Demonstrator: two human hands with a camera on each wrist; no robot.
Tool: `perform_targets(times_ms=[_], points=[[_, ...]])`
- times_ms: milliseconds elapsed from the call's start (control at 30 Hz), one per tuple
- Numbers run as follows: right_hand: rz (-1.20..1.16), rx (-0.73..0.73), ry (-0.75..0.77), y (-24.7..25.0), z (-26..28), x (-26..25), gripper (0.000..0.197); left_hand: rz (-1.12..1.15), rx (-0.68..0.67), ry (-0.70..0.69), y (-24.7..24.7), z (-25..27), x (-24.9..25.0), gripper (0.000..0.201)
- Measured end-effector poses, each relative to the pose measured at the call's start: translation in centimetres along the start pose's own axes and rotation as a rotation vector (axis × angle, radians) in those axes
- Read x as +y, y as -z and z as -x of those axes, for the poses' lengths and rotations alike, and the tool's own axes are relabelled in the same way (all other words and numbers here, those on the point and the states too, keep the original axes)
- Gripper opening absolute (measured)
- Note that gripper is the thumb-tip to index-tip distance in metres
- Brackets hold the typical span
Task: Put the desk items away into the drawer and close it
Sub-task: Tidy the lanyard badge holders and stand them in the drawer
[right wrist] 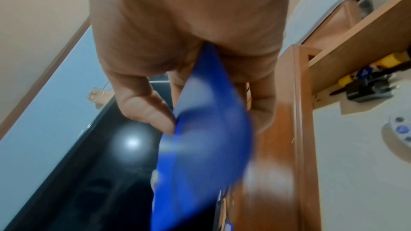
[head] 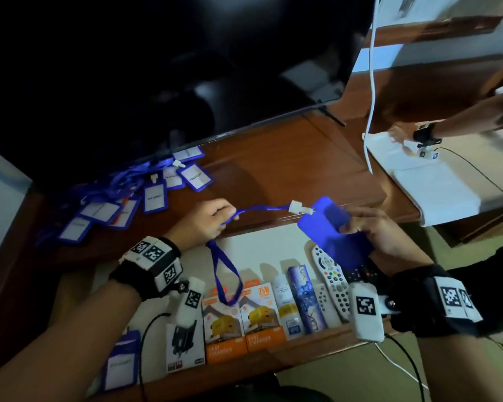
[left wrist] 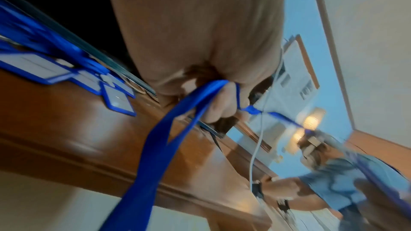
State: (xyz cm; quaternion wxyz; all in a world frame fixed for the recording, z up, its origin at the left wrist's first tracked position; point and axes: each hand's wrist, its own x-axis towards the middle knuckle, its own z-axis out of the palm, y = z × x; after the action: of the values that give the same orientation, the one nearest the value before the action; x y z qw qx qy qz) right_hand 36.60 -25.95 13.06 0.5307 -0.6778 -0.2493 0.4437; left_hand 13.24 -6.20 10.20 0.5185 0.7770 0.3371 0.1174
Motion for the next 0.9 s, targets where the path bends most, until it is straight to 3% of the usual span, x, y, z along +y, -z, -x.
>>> perform_targets(times_ms=[67,133,200,267,333,400,467,567,667,767,900], points=[[-0.003,-0.138,-0.035,-0.6,0.4,0.5,0.031,-0.127,0.143,0.004,0.9,0.7,-0.9,0.019],[0.002,-0.223,-0.062,-1.5,0.1,1.2,0.029,-0.241,0.284,0.027,1.3,1.4,-1.4,0.009],[-0.052,-0.247,-0.075,-3.0,-0.6,1.5,0.031,-0.212,0.4,0.03,1.1,2.0,-1.6,0.003],[-0.125,-0.258,-0.065,-4.8,-1.4,1.3,0.036,-0.132,0.479,0.021,0.5,2.8,-1.3,0.011],[-0.195,-0.27,-0.037,-7.0,-1.8,1.4,0.044,-0.017,0.483,0.045,-0.4,3.7,0.0,0.005],[-0.183,-0.318,-0.002,-9.0,-2.0,1.7,0.054,0.111,0.4,0.1,-1.8,4.6,1.2,0.017],[-0.05,-0.387,0.056,-11.0,-1.9,1.9,0.061,0.181,0.333,0.178,-2.8,5.4,2.3,0.032],[0.128,-0.475,0.169,-13.5,-1.5,2.1,0.079,0.258,0.355,0.265,-3.4,6.1,2.7,0.041],[0.241,-0.551,0.268,-15.7,-1.3,2.3,0.074,0.345,0.412,0.309,-3.1,6.5,2.3,0.032],[0.604,-0.482,0.316,-16.9,-1.7,2.5,0.076,0.332,0.494,0.349,-2.5,6.8,1.6,0.02],[0.507,-0.554,0.281,-17.5,-1.7,2.2,0.074,0.381,0.605,0.39,-1.2,7.2,0.9,0.012]])
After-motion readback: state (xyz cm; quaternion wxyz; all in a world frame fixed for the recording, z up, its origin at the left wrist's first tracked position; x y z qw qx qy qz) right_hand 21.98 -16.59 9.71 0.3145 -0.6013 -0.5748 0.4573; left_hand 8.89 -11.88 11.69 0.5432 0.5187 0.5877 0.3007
